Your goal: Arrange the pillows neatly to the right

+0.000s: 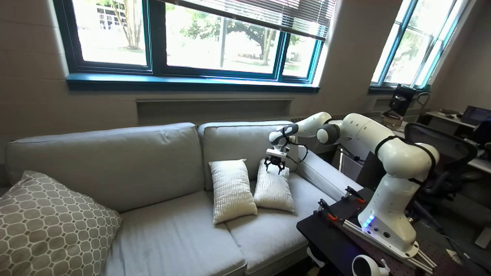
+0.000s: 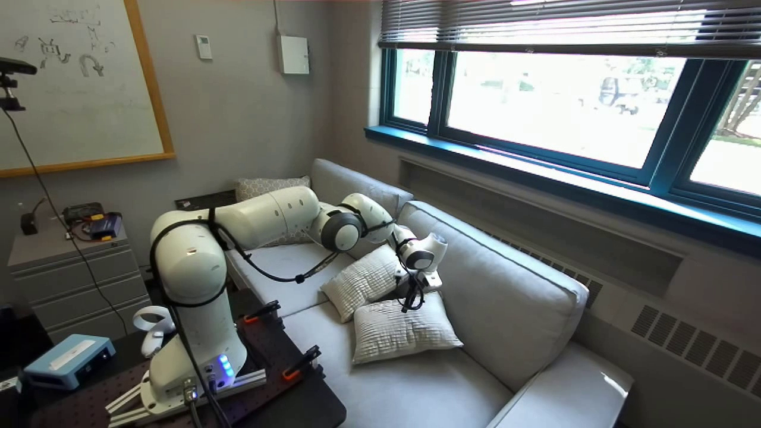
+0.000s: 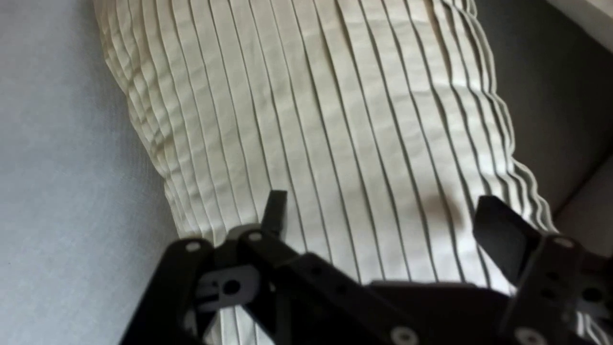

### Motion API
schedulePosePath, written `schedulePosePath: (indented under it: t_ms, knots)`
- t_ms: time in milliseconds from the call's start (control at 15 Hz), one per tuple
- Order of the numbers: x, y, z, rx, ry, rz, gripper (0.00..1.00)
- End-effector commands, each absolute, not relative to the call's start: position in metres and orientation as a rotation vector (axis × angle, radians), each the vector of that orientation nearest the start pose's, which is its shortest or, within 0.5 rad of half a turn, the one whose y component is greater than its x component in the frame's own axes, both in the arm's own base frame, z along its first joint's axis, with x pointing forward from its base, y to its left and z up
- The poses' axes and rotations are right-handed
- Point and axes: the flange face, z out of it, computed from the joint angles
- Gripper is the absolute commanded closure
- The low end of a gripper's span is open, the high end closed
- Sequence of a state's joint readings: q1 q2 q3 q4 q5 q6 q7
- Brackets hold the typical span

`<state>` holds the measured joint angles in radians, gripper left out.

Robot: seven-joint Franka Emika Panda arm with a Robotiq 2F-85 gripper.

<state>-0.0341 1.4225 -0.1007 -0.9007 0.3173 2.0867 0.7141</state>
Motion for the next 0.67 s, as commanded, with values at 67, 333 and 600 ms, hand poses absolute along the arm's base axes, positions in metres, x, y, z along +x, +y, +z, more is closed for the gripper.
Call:
schedulePosePath:
  t_ms: [67,333,600]
  knots:
    - [0.709,-0.050,-0.052,-2.685,1.511,0.510,0.00]
    - [0.702,-0.041,-0.061,-2.703,1.543,0.575,0.00]
    - [0.702,-0.032,-0.058,-2.746,1.562,0.590,0.41]
